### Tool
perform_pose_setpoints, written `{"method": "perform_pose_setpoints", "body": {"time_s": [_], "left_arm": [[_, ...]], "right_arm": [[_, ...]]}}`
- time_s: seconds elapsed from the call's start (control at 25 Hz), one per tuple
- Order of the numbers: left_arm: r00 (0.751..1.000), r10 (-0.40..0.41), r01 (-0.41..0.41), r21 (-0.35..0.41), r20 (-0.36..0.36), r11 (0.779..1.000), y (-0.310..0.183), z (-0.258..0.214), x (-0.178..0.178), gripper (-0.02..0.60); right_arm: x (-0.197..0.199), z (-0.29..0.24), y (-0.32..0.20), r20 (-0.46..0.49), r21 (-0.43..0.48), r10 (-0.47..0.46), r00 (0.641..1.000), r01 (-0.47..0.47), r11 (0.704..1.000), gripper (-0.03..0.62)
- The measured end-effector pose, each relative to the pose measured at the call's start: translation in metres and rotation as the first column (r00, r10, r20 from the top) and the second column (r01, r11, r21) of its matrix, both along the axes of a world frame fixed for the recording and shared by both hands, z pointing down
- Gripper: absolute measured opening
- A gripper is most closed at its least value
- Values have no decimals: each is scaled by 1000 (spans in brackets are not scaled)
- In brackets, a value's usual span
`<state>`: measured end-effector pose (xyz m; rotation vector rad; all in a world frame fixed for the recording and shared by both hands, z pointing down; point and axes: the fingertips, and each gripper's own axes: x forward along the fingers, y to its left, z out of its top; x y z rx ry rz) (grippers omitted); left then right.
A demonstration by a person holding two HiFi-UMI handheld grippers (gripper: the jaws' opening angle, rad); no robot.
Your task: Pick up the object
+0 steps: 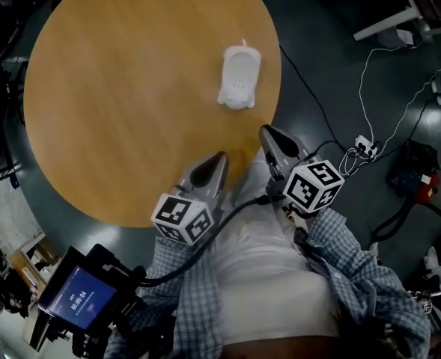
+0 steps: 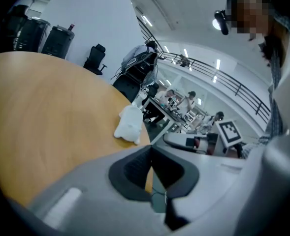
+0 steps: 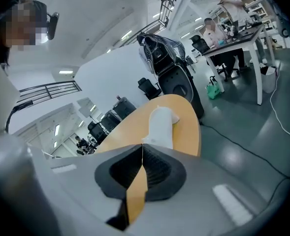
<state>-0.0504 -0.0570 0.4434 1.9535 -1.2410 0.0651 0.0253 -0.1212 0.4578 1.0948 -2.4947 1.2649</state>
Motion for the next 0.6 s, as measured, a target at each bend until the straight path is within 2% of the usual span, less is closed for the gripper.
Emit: {"method": "perform_pose_setpoints", "body": {"time_s": [0.6], "left_arm": [[995, -97, 96, -95, -10, 991, -39, 18, 2, 3]], "right_arm": [[-13, 37, -51, -9, -111, -67, 998, 65, 992, 151]]}}
